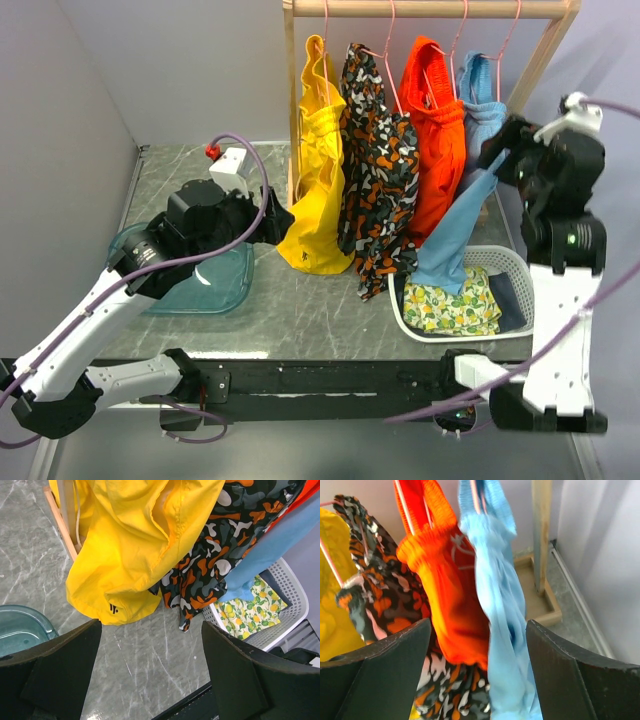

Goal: Place the shorts on the hanger

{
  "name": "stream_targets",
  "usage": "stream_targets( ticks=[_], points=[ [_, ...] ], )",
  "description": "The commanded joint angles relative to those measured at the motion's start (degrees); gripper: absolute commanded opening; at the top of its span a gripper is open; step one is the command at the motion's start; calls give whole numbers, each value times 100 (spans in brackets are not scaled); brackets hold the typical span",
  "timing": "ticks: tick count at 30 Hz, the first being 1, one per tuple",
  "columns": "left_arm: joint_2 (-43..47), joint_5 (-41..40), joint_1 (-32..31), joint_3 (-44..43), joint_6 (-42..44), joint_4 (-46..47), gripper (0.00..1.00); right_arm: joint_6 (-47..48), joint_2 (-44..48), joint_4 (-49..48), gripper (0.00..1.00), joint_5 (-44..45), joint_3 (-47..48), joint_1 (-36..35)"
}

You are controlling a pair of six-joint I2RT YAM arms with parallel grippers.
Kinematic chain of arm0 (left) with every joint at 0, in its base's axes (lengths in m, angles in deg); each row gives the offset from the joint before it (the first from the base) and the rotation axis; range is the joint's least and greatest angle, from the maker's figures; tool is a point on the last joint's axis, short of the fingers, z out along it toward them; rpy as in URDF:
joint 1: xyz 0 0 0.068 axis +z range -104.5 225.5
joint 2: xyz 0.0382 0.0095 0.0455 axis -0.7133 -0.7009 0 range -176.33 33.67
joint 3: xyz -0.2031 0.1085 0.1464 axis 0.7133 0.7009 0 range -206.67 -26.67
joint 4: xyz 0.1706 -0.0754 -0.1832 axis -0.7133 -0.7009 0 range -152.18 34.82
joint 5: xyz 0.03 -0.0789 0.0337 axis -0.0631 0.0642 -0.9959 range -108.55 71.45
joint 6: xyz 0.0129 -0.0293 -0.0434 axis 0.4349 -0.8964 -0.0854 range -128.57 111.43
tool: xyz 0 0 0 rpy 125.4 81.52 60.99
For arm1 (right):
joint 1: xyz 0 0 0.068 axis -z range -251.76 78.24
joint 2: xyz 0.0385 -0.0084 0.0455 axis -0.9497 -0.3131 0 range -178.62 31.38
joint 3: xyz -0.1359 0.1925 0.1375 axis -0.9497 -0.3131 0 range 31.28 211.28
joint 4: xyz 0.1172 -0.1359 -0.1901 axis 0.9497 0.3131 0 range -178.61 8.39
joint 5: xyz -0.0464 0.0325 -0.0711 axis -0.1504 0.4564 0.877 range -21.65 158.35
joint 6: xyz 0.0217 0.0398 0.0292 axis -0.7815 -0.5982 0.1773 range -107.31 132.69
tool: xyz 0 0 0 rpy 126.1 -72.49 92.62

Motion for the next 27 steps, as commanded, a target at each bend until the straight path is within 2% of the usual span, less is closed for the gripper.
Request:
stream_targets(
  ticks=[1,3,8,13,17,24,27],
  points=[
    [7,165,17,52,3,146,86,-532,793,-360,84,333,-1163,27],
    [-2,183,26,69,-15,163,86,-795,1329,-509,84,386,-1710,27],
    [7,270,17,253,-68,216,87,-1271,2558,-1054,85,413,-4003,18],
    [-55,358,26,333,-120,225,87,-1745,2966,-1845,84,174,-5769,18],
    [-29,358,17,412,-120,278,87,-1851,2624,-2442,85,149,-6396,27],
    [-98,191,26,544,-225,260,88,-2044,1754,-3181,83,491,-6599,18],
    [-125,209,35,623,-322,269,89,-2088,1498,-3444,70,588,-6556,18]
  ],
)
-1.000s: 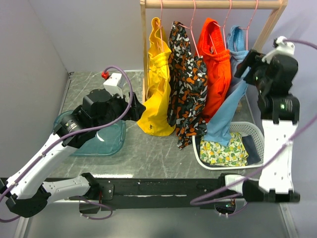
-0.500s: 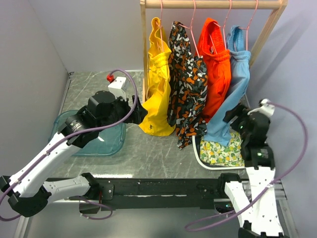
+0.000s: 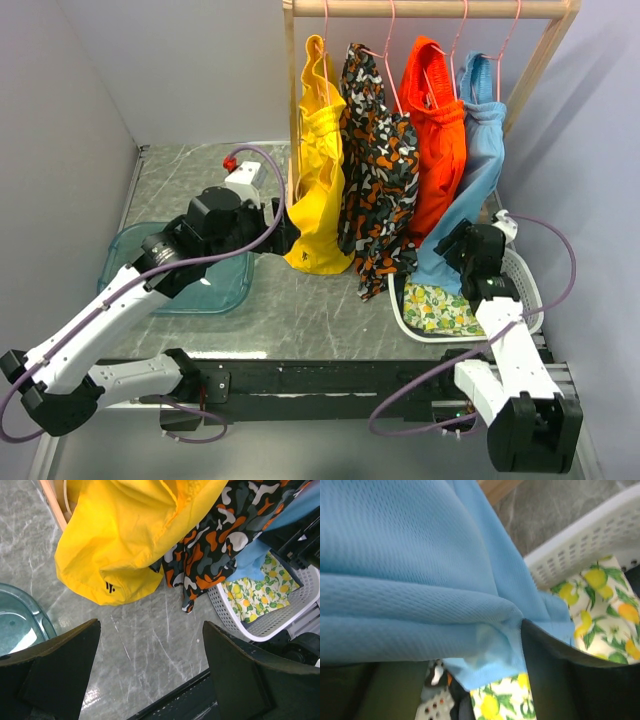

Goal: Place the shorts on the hanger

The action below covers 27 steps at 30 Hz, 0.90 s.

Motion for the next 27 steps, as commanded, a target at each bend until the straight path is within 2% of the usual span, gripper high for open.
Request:
stream_targets(
  ticks=[1,3,4,7,9,12,18,27],
  points=[
    [-38,-51,32,131,-200,241,89,-156,-309,-847,58,339,126,18],
    [-12,-95,32,219,-288,276,91,-121,-441,-926,45,453,257,18],
    [6,-208,32,245,-349,293,92,-95,-564,-935,30,488,328,18],
    [15,-314,41,281,-534,258,94,10,-801,-882,7,690,705,36],
    [41,-315,59,324,-640,293,95,115,-916,-856,1,822,1090,27],
    [68,-306,59,360,-763,320,99,247,-1215,-864,0,1051,1670,53],
    [-11,-446,76,342,-886,188,99,309,-1804,-1101,0,1078,2446,159],
    [-47,-332,94,430,-842,179,99,258,-2498,-1691,0,719,2491,475]
  ],
)
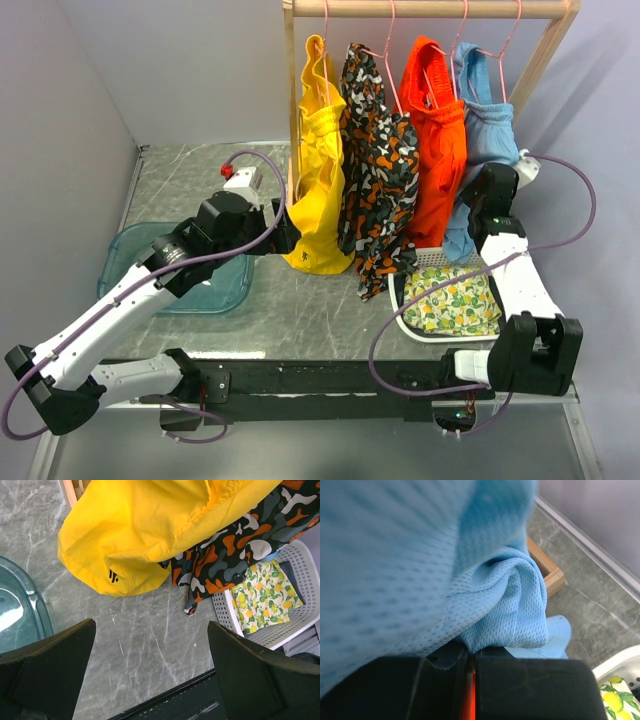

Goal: Place the shorts on the hanger

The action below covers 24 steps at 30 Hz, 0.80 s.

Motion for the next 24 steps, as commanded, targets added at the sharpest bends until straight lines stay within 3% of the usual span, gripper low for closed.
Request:
stream_targets(
  ticks=[1,8,11,14,15,21,24],
  points=[
    [39,-13,50,43,-46,98,99,-60,-145,-721,0,-216,106,296],
    [12,13,77,70,-38,81,97,-122,-469,-724,0,-594,667,446],
    [-40,65,86,114,-64,98,97,-323,-567,-749,0,-805,468,454],
    [-58,92,103,175,-99,116,97,-464,-392,-881,14,-919,-6,437],
    [-58,144,94,201,-108,142,96,-482,-252,-855,26,-928,-104,446],
    [-119,329,129,377,-213,274,96,-561,722,-425,74,-1050,-886,437],
    [-190,330,156,404,-284,291,96,-596,1425,-153,87,-1314,-1282,411]
  ],
)
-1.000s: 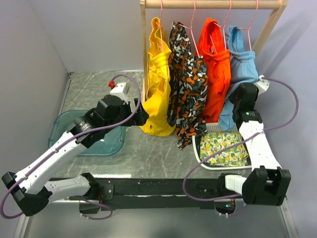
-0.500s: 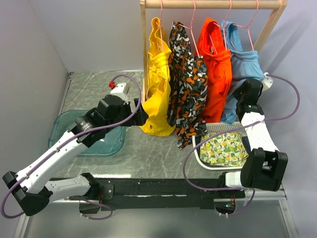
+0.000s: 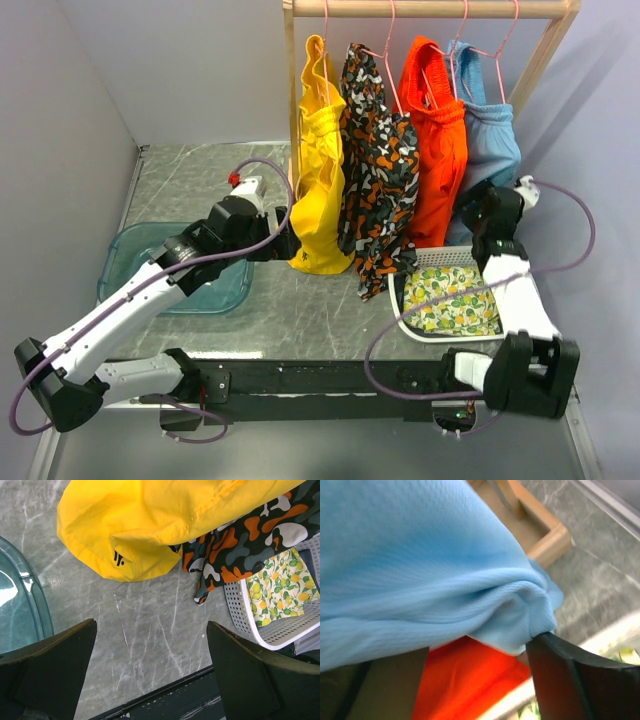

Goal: Place the shorts on the hanger

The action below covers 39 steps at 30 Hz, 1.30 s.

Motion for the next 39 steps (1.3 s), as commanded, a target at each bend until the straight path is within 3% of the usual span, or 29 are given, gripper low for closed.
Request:
stream_targets(
  ticks=[1,9,12,18,25,30,39],
  points=[
    [-85,133,57,21,-142,270,96,-98,1163,180,87,-375,-366,-59],
    [-182,-34,101,469,-300,594,96,-291,3217,813,92,-964,-1649,-393],
    [-120,-17,102,776,-396,893,97,-441,4000,1032,93,-1000,-2072,-946],
    [-32,-183,102,1400,-660,1421,96,-845,4662,1639,97,-88,-2327,-3001],
    [363,-368,102,2025,-827,1764,97,-1267,4523,1570,100,1090,-2389,-5129],
    [591,-447,102,2218,-775,1729,96,-1364,3671,1376,100,2031,-1985,-6640],
    [917,-491,110,2421,-687,1747,96,-802,2739,901,100,1998,-1370,-6880]
  ],
)
